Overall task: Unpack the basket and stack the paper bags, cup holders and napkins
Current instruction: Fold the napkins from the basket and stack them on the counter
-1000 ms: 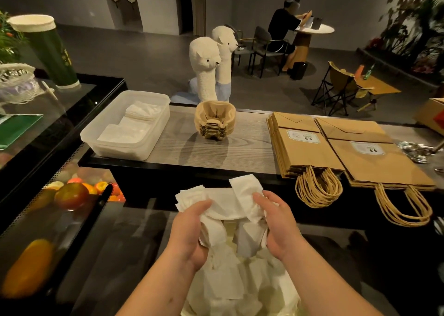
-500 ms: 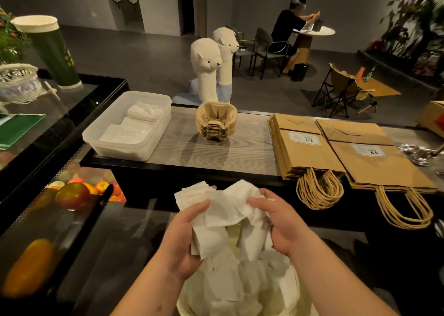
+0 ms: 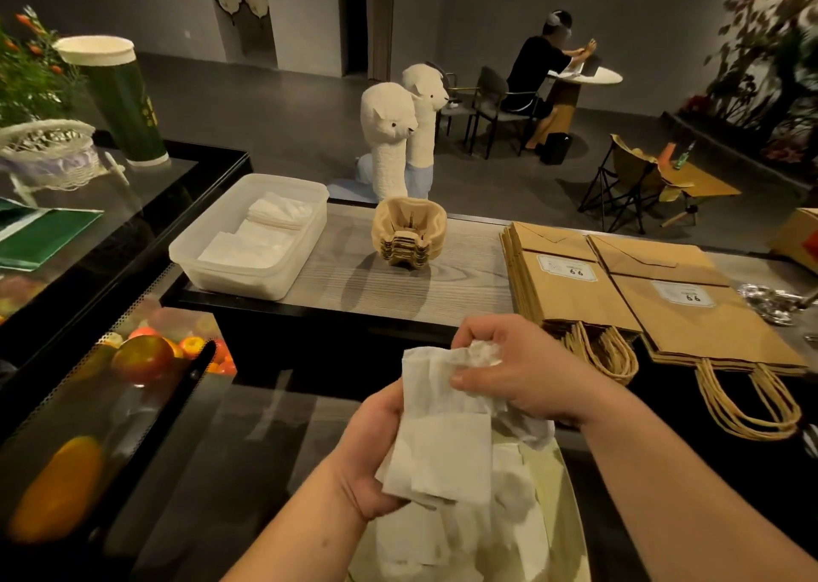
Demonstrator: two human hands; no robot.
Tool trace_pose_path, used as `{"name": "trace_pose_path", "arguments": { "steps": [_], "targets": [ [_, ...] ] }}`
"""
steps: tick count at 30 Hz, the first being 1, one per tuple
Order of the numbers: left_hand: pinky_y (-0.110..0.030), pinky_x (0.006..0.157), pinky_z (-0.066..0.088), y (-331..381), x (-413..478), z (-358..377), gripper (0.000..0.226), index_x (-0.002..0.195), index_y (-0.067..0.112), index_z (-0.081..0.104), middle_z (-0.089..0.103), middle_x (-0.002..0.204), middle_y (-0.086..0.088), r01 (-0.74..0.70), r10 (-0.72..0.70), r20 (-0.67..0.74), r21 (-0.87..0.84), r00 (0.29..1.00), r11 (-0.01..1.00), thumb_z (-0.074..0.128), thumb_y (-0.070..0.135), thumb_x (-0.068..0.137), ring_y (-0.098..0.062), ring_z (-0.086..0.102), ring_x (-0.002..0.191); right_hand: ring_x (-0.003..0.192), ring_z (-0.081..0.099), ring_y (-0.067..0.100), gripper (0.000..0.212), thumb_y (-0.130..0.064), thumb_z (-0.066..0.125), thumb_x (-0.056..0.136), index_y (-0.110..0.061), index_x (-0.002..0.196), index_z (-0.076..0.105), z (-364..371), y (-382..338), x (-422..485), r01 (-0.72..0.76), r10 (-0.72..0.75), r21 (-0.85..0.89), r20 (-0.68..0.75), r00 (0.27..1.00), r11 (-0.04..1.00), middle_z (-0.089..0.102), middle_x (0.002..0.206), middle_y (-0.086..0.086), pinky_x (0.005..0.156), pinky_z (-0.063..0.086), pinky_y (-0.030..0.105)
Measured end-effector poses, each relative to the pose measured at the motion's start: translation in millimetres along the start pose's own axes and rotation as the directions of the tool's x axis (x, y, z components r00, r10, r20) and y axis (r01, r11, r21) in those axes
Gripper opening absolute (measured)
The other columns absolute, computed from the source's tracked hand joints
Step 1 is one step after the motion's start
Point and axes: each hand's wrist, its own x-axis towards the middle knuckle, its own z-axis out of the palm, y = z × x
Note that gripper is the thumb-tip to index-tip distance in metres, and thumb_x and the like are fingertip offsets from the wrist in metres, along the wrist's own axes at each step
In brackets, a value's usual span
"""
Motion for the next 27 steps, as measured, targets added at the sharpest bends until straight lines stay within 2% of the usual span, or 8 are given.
{"name": "trace_pose_path", "arguments": {
  "steps": [5,8,11,15,18,21,24,27],
  "targets": [
    [-0.056,0.103,0.048,-16.7,2.6,-21.8,0.080,0.149,0.006,0.052,0.057,0.140,-0.025,0.022,-0.007,0.060,-0.263,0.998,0.965,0.059,0.060,0.091,-0.046,0.059,0.120,0.077,0.072,0.017,0.007,-0.030,0.075,0.090,-0.026,0.090,0.069,15.8,19.1,2.8,-0.134,0.139,0.060,-0.079,0.987,0.989,0.072,0.091,-0.004,0.073,0.061,0.036],
    [-0.057,0.099,0.049,-17.3,-1.6,-30.6,0.068,0.141,0.004,0.060,0.062,0.135,-0.026,-0.053,0.052,-0.010,-0.220,0.999,0.974,0.074,0.043,0.087,-0.046,0.065,0.112,0.081,0.074,0.031,0.004,-0.021,0.071,0.093,-0.019,0.089,0.071,16.4,23.5,3.8,-0.191,0.227,0.268,-0.110,0.968,0.944,0.076,0.089,0.009,0.080,0.060,0.049],
    [-0.061,0.092,0.054,-18.6,-2.0,-39.9,0.088,0.140,0.001,0.060,0.062,0.128,-0.029,-0.109,0.099,-0.092,-0.108,0.991,0.988,0.094,0.016,0.060,-0.051,0.064,0.105,0.093,0.072,0.041,0.005,-0.021,0.071,0.092,-0.015,0.091,0.072,14.1,27.2,4.4,-0.220,0.296,0.416,-0.127,0.947,0.882,0.075,0.098,0.018,0.090,0.054,0.060],
    [-0.059,0.090,0.056,-19.5,-3.1,-43.6,0.095,0.149,0.001,0.048,0.059,0.136,-0.028,-0.221,0.216,-0.046,-0.135,0.975,0.966,0.079,-0.005,0.060,-0.048,0.064,0.110,0.084,0.069,0.029,0.006,-0.019,0.071,0.093,-0.014,0.089,0.073,10.0,29.1,1.8,-0.170,0.327,0.549,-0.201,0.923,0.818,0.074,0.091,0.011,0.076,0.057,0.046],
    [-0.061,0.104,0.049,-16.2,0.8,-48.0,0.091,0.151,0.013,0.048,0.051,0.150,-0.025,-0.302,0.306,-0.022,-0.258,0.952,0.918,0.075,-0.002,0.066,-0.046,0.055,0.132,0.073,0.067,0.022,0.004,-0.015,0.070,0.093,-0.011,0.092,0.071,7.5,23.1,-3.8,-0.100,0.302,0.699,-0.172,0.937,0.708,0.072,0.082,0.008,0.065,0.055,0.037],
    [-0.060,0.099,0.052,-16.4,5.0,-40.6,0.099,0.150,0.013,0.050,0.055,0.146,-0.026,-0.344,0.342,-0.053,-0.255,0.938,0.904,0.092,0.014,0.060,-0.045,0.058,0.129,0.074,0.070,0.026,0.007,-0.013,0.071,0.091,-0.007,0.095,0.071,20.4,12.8,-6.5,-0.124,0.301,0.784,-0.082,0.950,0.608,0.075,0.086,0.014,0.068,0.059,0.041],
    [-0.055,0.087,0.059,-16.6,6.7,-25.7,0.095,0.135,0.002,0.065,0.060,0.138,-0.030,-0.326,0.317,-0.084,-0.146,0.945,0.934,0.101,0.034,0.053,-0.045,0.067,0.114,0.080,0.072,0.030,0.020,-0.017,0.073,0.092,0.001,0.100,0.069,51.1,13.8,-4.7,-0.239,0.381,0.717,-0.040,0.924,0.655,0.076,0.097,0.020,0.073,0.060,0.046],
    [-0.056,0.096,0.053,-16.0,10.0,-24.0,0.089,0.149,0.015,0.051,0.055,0.145,-0.026,-0.387,0.376,-0.163,-0.041,0.912,0.921,0.092,0.032,0.072,-0.045,0.060,0.123,0.077,0.073,0.025,0.023,-0.023,0.072,0.094,-0.001,0.101,0.071,74.4,21.7,-2.5,-0.297,0.434,0.651,-0.055,0.899,0.698,0.077,0.095,0.017,0.066,0.059,0.039]
  ]
}}
